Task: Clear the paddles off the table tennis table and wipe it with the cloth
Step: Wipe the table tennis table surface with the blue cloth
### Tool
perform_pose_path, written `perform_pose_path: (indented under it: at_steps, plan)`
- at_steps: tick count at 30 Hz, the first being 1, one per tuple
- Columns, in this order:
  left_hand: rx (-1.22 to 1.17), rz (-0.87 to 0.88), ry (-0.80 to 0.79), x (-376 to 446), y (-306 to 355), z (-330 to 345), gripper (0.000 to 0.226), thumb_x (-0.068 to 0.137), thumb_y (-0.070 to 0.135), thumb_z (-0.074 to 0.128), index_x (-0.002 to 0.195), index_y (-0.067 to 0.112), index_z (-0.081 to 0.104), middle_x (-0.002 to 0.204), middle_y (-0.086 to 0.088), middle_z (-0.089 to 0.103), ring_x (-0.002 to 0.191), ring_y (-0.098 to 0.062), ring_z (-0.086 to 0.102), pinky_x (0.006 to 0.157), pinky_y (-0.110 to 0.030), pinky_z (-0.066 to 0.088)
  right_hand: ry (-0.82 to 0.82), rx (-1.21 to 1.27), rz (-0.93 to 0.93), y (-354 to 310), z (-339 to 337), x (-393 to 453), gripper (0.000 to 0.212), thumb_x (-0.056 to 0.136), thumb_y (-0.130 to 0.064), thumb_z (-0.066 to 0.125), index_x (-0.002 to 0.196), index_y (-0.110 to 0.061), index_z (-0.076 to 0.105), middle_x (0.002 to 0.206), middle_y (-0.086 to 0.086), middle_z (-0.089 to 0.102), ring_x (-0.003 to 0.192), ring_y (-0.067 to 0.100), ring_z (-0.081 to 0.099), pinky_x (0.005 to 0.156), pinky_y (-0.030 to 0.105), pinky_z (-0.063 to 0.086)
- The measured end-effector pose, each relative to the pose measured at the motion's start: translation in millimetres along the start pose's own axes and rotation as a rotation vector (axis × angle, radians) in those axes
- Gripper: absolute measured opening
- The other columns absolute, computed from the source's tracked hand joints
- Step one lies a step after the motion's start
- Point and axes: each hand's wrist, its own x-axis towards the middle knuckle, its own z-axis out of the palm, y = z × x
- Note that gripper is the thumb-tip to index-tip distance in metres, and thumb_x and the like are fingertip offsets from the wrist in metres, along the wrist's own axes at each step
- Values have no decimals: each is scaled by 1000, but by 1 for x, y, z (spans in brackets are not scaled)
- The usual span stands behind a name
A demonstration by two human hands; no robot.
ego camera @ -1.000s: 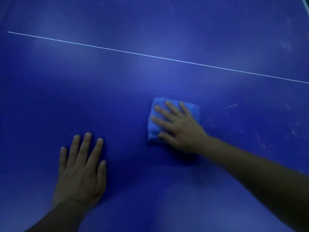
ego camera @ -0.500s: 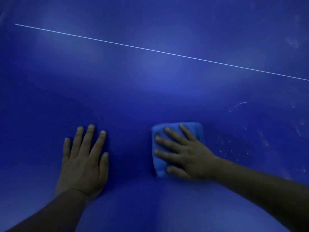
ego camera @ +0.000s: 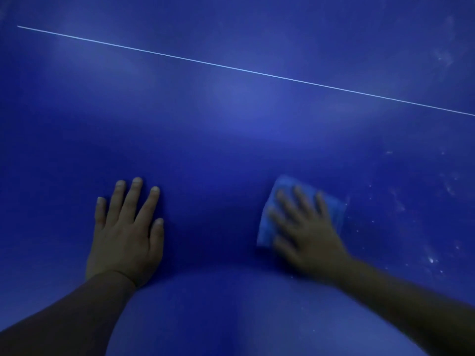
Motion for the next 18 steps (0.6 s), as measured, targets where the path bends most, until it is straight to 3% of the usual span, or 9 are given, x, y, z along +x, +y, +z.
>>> perform_pose_path:
  at_steps: [2,4,6,9,11,13,16,18]
  plan:
    - [-3,-1,-2,-1,0,0,66,96,44,24,154,16,36,164,-10,23,154,-29,9,123,-56,7,-67,-14,-328,-13,3,-36,57,101,-56,40,153,-34,36,165,3,25,151,39,20,116,67,13]
    - [-5,-4,-5,0,0,0,66,96,45,23,154,16,36,165,-10,22,154,-29,8,123,-55,5,-49,-45,-333,20,-3,-18,56,99,-53,41,151,-32,40,162,6,31,148,42,28,113,67,18]
    - [-2,0,-3,0,0,0,66,96,45,23,154,17,35,165,-10,21,154,-29,7,123,-54,3,32,-16,61,64,-10,23,60,97,-50,40,152,-27,38,160,9,34,146,44,31,111,69,21]
    - [-13,-4,8,0,0,1,67,96,47,21,155,18,34,165,-9,20,154,-28,6,124,-51,0,76,86,695,112,-24,66,57,104,-50,34,157,-30,29,167,0,17,153,32,12,118,65,10]
    - [-8,-2,3,-1,-2,1,68,96,48,20,156,19,33,166,-8,19,154,-27,5,124,-50,-1,80,107,779,91,-22,69,58,104,-52,31,158,-31,26,168,-3,14,154,31,9,119,64,7]
    - [-18,-3,6,0,-2,1,68,96,49,21,155,20,33,166,-8,19,155,-27,5,124,-50,-1,104,37,576,35,-9,44,59,101,-51,32,155,-29,33,166,3,21,153,36,16,117,67,12]
    - [-39,1,16,0,-2,1,68,95,48,23,155,19,34,166,-8,20,154,-28,7,124,-50,-1,38,55,-9,-70,12,-42,58,99,-53,38,152,-32,38,165,3,24,152,38,19,112,71,18]
    - [-44,7,20,-1,-2,1,69,94,49,22,155,20,34,166,-8,20,154,-28,7,124,-50,-1,-32,61,-338,-90,15,-89,56,100,-56,41,152,-36,38,166,1,22,152,37,18,116,68,13]
